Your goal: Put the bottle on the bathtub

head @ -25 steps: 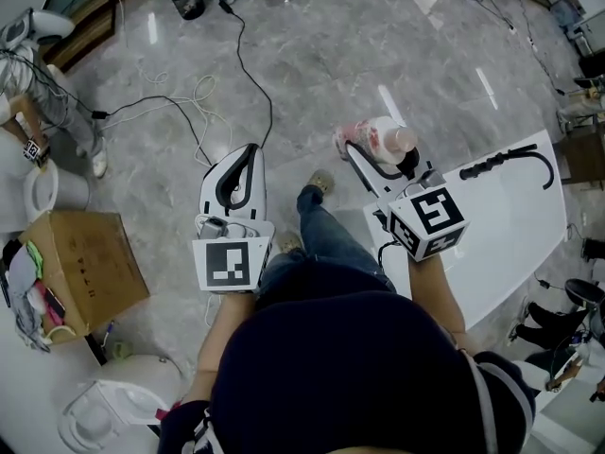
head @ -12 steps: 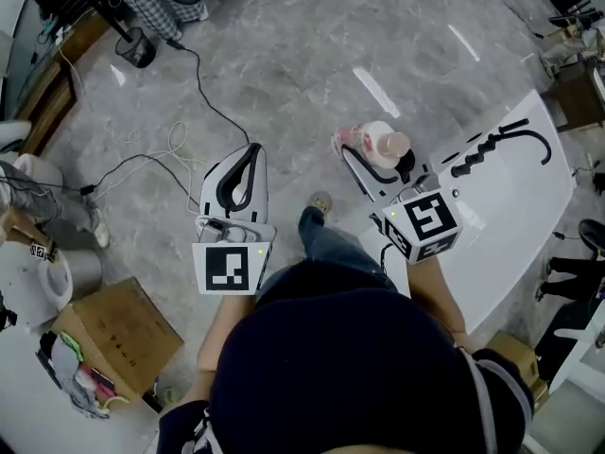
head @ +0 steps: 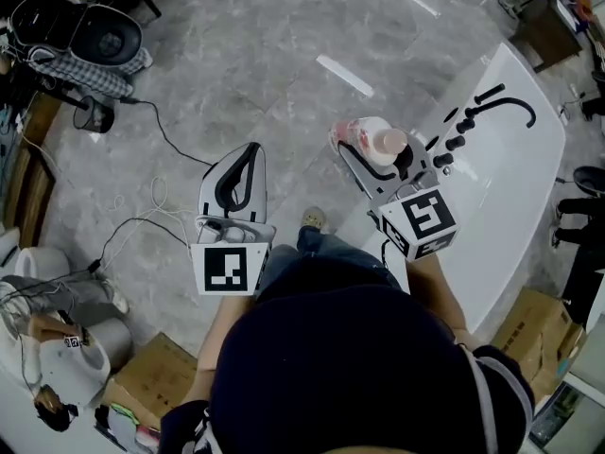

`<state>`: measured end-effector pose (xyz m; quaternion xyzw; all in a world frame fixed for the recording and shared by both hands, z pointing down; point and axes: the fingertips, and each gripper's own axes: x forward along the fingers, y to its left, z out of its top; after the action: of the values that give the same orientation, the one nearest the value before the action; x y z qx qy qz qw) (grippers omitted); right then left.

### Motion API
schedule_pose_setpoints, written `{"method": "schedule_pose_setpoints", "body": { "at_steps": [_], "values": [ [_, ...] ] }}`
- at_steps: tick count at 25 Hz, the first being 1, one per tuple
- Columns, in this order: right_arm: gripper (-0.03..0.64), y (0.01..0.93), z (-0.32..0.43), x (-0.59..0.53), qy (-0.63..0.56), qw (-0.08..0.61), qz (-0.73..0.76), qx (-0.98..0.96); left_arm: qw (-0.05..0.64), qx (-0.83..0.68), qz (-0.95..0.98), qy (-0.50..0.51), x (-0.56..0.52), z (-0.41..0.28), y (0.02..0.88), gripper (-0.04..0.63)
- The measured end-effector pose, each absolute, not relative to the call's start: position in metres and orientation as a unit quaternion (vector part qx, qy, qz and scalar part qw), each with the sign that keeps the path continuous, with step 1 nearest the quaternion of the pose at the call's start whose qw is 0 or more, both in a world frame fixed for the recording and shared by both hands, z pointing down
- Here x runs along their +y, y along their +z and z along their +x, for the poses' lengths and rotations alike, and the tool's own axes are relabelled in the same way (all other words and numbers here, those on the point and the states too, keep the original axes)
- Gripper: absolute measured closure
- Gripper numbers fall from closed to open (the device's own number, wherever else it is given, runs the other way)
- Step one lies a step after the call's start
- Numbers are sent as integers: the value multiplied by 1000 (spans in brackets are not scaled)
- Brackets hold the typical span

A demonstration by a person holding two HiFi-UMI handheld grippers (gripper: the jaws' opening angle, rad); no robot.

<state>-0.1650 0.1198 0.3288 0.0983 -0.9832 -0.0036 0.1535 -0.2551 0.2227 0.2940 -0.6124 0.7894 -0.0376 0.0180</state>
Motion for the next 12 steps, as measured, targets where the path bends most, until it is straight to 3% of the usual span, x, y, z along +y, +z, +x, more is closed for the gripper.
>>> {"method": "schedule_pose_setpoints", "body": {
  "at_steps": [12],
  "values": [
    [368,338,-103,27,32,166,258,-951,16,685,-727,-39,96,-233,300,571]
  ]
}}
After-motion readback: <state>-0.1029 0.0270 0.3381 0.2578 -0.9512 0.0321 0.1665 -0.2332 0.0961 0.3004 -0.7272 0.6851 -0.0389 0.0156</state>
